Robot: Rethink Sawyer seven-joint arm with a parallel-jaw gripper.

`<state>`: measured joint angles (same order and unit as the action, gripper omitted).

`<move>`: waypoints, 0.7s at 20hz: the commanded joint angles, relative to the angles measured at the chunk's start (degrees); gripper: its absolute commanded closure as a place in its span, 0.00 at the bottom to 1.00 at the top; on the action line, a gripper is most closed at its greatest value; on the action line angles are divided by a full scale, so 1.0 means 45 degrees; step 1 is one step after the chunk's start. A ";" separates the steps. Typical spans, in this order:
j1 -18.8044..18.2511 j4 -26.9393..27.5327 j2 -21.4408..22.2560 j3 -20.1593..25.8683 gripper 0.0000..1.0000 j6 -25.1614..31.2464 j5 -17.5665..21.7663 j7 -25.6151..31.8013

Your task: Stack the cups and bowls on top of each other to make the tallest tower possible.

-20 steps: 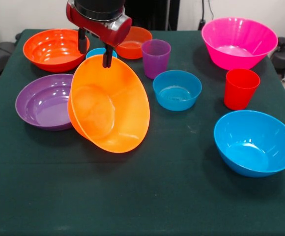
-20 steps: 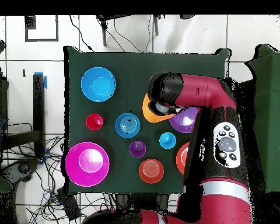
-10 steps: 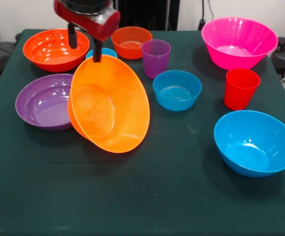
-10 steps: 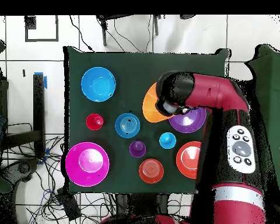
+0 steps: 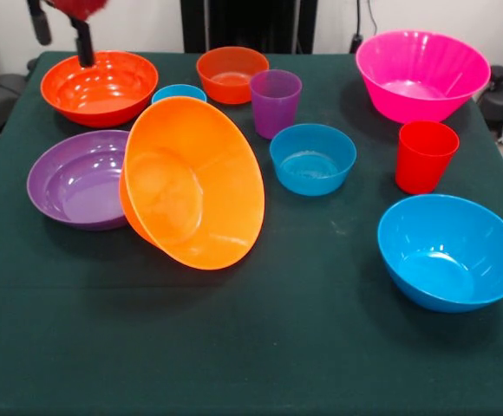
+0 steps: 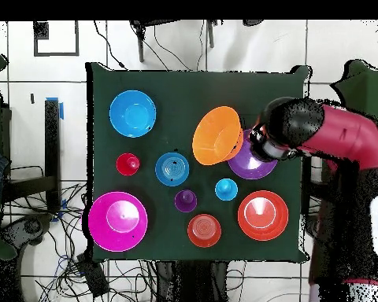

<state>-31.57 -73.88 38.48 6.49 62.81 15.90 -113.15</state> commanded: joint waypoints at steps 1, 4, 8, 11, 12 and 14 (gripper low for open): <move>0.0025 -0.0412 -0.0098 0.1704 0.00 0.1483 0.0470 0.3938; 0.0145 -0.0481 -0.0291 0.1693 0.00 0.1119 0.0610 0.3781; 0.0086 -0.0926 -0.0512 0.1877 0.00 -0.0211 0.0522 0.3441; 0.0013 -0.1326 -0.0717 0.2091 0.00 -0.1204 0.0509 0.3140; 0.0015 -0.1398 -0.0745 0.2127 0.00 -0.1399 0.0546 0.3055; 0.0030 -0.1482 -0.0870 0.2170 0.00 -0.1829 0.0659 0.2865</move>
<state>-32.54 -74.20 39.05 9.38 61.54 16.09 -111.03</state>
